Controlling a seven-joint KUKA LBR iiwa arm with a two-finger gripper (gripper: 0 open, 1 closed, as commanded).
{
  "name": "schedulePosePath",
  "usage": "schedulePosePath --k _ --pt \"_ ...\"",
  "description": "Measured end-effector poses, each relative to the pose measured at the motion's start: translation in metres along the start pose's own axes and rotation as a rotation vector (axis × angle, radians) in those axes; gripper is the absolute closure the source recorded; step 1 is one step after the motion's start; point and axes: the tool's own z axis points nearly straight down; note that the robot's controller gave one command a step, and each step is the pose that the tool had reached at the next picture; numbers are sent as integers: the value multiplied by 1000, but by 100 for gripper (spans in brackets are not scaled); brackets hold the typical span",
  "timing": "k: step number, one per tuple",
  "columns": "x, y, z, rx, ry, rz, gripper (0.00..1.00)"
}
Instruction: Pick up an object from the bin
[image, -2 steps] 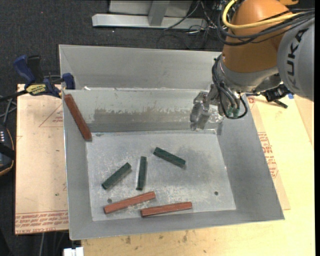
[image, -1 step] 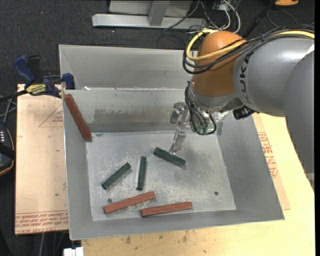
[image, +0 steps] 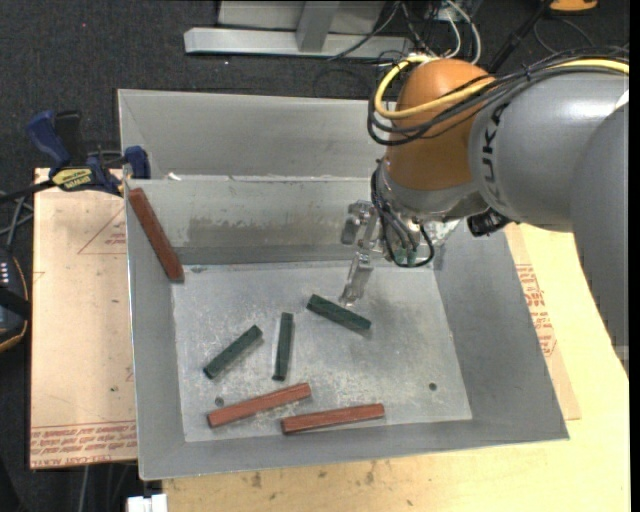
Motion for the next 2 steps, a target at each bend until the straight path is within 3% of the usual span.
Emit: schedulePosePath --k 1,2 --pt "12 -7 53 -1 -6 18 0" --pt "24 -4 105 -1 0 -11 100"
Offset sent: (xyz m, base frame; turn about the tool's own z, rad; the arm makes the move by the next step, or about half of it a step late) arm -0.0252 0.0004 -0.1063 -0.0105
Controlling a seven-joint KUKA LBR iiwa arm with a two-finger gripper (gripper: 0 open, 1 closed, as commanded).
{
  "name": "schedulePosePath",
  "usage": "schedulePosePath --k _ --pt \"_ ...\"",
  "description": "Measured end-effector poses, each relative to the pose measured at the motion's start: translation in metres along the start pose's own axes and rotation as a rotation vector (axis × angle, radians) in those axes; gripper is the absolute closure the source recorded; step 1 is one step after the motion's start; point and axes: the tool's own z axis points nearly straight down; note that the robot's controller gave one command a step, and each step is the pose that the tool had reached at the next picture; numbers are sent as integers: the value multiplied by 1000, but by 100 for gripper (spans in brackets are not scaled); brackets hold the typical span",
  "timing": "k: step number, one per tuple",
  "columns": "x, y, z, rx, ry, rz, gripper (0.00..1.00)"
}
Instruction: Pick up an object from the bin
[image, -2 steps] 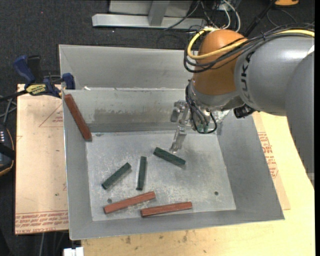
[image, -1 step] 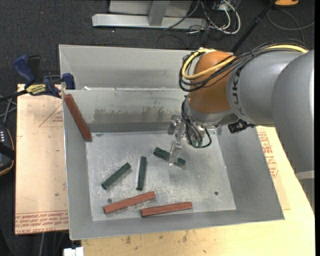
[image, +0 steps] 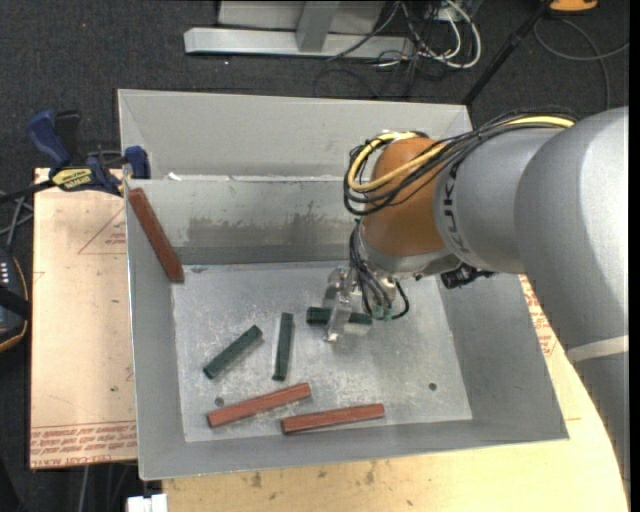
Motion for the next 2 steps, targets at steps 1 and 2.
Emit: schedulePosePath --k 1,2 --pt "0 0 0 0 0 0 100" --pt "-10 9 -52 -1 -2 -496 100"
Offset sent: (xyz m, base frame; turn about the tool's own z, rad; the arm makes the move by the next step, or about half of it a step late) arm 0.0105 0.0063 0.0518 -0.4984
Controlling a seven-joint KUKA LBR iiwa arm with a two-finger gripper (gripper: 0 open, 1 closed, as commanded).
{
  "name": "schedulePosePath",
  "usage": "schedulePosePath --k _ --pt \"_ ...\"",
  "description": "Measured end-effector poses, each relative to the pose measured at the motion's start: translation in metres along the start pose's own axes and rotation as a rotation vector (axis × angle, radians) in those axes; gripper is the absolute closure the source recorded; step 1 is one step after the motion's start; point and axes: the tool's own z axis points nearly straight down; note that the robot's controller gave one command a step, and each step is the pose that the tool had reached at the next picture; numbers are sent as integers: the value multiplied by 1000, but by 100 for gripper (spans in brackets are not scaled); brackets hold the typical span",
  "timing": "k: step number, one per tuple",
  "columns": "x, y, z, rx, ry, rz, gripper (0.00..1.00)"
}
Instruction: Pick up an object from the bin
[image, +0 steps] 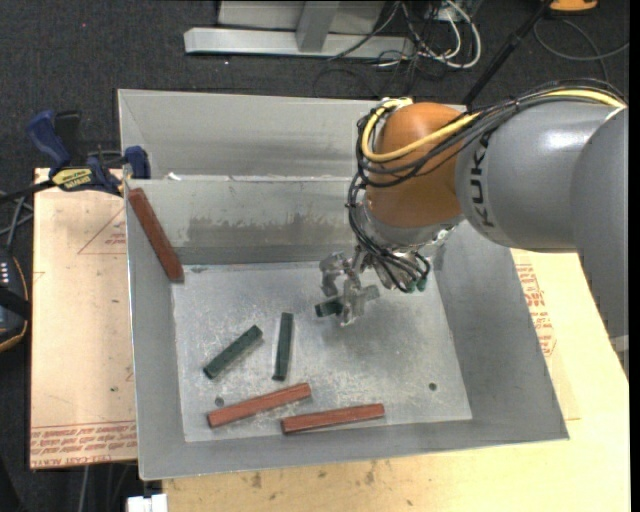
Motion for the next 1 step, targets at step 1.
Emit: schedulePosePath --k 1 --pt "0 0 0 0 0 0 100"
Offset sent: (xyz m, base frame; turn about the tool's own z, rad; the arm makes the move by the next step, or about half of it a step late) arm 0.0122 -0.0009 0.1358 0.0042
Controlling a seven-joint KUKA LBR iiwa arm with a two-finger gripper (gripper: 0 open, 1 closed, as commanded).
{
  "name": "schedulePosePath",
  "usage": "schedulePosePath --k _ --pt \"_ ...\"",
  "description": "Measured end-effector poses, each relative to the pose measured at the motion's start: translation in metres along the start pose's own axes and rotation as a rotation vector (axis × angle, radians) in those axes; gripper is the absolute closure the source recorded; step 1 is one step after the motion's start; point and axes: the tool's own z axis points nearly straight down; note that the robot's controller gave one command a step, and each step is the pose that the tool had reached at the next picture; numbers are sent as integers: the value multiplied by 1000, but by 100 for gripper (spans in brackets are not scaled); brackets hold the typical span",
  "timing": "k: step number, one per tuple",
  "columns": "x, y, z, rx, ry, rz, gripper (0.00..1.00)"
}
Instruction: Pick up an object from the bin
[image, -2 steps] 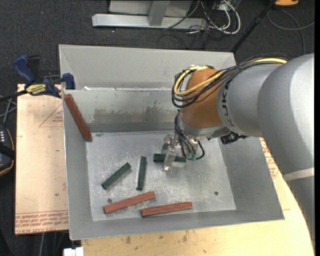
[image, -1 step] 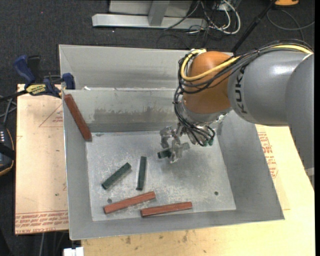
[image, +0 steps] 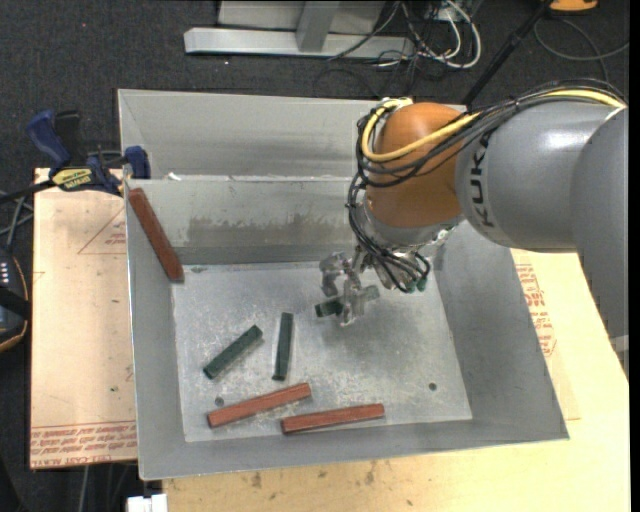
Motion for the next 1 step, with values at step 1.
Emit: schedulePosePath --k 1 --pt "-13 -4 -136 1 -2 6 100"
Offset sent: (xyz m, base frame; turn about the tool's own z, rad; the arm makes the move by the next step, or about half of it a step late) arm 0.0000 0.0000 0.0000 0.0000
